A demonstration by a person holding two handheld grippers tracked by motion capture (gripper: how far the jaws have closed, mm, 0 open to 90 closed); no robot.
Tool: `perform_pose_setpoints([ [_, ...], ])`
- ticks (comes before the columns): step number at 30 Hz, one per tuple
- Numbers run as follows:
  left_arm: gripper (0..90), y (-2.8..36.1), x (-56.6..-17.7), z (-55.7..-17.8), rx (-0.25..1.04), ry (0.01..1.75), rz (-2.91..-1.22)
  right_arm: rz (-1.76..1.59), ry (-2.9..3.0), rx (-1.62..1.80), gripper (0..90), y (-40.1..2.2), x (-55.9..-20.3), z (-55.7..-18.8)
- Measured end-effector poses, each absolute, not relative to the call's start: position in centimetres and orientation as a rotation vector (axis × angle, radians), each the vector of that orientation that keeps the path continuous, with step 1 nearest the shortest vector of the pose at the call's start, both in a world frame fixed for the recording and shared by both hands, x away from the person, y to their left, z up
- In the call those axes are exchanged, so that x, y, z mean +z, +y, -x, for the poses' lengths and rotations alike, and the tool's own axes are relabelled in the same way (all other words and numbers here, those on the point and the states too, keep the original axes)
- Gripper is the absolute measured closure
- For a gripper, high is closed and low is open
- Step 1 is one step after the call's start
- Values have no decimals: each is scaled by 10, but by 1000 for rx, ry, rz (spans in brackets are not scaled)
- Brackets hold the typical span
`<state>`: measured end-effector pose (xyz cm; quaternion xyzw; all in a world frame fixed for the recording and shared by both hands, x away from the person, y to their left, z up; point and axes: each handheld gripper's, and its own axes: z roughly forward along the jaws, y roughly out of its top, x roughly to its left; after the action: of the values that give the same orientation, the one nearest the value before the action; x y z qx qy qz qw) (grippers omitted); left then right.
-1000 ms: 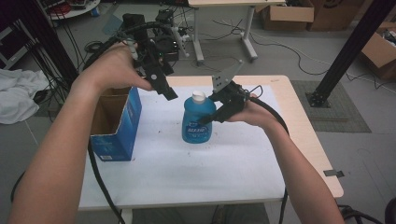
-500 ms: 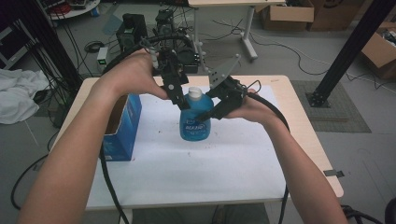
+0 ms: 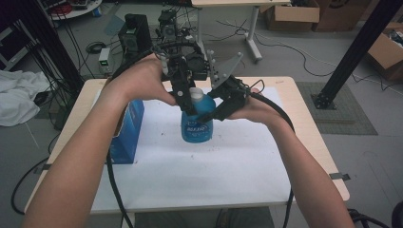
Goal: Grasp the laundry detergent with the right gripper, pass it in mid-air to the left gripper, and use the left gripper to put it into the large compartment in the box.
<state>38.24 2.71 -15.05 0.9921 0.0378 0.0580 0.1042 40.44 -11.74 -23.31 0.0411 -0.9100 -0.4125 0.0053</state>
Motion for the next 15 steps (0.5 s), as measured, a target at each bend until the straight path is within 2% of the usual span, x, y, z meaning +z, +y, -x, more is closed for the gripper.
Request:
perform_pose_setpoints([
  [15,157,22,-157,-383,146,113,-2940,-105,-2847,-1271,446,-116,-231,-403],
])
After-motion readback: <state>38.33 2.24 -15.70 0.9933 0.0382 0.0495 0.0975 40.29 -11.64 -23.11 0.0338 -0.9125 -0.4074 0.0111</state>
